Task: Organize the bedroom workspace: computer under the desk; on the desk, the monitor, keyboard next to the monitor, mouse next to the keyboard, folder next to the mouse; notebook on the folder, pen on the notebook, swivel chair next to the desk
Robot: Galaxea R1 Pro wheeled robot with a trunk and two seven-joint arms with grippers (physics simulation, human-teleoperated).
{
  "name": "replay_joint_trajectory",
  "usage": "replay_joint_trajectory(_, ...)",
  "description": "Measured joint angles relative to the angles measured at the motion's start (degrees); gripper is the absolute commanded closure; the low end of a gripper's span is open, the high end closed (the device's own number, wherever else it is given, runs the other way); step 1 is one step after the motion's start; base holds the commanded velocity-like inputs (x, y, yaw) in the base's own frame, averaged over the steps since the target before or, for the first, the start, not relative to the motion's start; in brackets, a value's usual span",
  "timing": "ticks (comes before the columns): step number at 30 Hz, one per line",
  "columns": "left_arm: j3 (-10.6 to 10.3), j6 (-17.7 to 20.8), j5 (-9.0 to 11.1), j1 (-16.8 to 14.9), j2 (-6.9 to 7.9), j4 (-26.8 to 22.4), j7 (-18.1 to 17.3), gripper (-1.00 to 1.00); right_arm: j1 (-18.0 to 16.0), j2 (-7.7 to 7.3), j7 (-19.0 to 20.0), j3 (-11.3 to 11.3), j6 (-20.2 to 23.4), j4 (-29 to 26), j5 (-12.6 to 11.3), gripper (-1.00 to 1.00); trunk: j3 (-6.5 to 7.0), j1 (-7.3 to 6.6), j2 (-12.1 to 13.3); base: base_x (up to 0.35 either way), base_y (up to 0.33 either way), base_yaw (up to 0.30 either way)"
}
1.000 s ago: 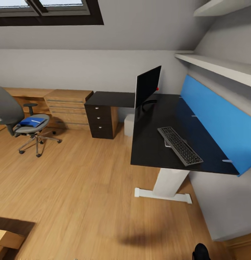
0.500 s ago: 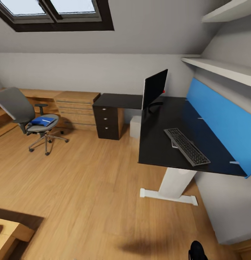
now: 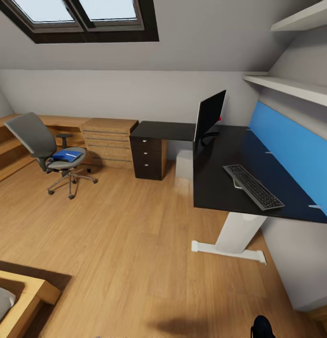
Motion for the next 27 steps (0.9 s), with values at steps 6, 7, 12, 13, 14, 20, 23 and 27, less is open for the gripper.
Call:
replay_joint_trajectory(6, -0.3, -4.1, -0.1, 0.0, -0.37, 0.0, 0.0, -1.00, 0.0, -0.04, -0.1, 0.0, 0.0, 0.0, 0.1, 1.00, 0.46, -0.01, 0.0, -0.011, 0.014, 0.095)
replay_joint_trajectory(7, -0.3, -4.8, 0.0, 0.0, -0.49, 0.0, 0.0, -1.00, 0.0, -0.03, -0.1, 0.0, 0.0, 0.0, 0.1, 1.00, 0.55, -0.01, 0.0, 0.077, 0.003, 0.100)
replay_joint_trajectory(12, -0.5, -6.0, 0.0, 0.0, -0.71, 0.0, 0.3, -1.00, 0.0, -0.04, -0.2, 0.0, 0.0, -0.1, 0.1, 1.00, 0.97, -0.04, 0.0, 0.245, 0.001, 0.113)
replay_joint_trajectory(13, -0.4, -6.0, 0.1, 0.0, -0.69, 0.0, 0.3, -1.00, 0.0, -0.03, -0.2, 0.0, 0.0, -0.1, 0.2, 1.00, 1.05, -0.04, 0.0, 0.312, 0.000, 0.138)
replay_joint_trajectory(14, -0.4, -5.9, 0.1, 0.0, -0.69, 0.0, 0.3, -1.00, 0.0, -0.01, -0.2, 0.0, 0.0, -0.1, 0.2, 1.00, 1.13, -0.04, 0.0, 0.319, 0.000, 0.146)
replay_joint_trajectory(20, -0.2, -5.6, 0.1, 0.0, -0.67, 0.0, 0.4, -1.00, 0.0, 0.07, -0.1, 0.1, 0.0, 0.0, 0.4, 1.00, 1.61, -0.04, 0.0, 0.327, 0.000, 0.170)
replay_joint_trajectory(23, -0.2, -5.6, 0.1, 0.0, -0.67, 0.0, 0.4, -1.00, 0.0, 0.11, -0.1, 0.2, 0.0, 0.0, 0.4, 1.00, 1.83, -0.04, 0.0, 0.330, 0.000, 0.203)
replay_joint_trajectory(27, -0.2, -5.5, 0.1, 0.0, -0.67, 0.0, 0.4, -1.00, 0.0, 1.41, -0.1, 0.4, 0.0, 0.0, 0.7, 1.00, 2.07, -0.04, 0.0, 0.330, 0.000, 0.220)
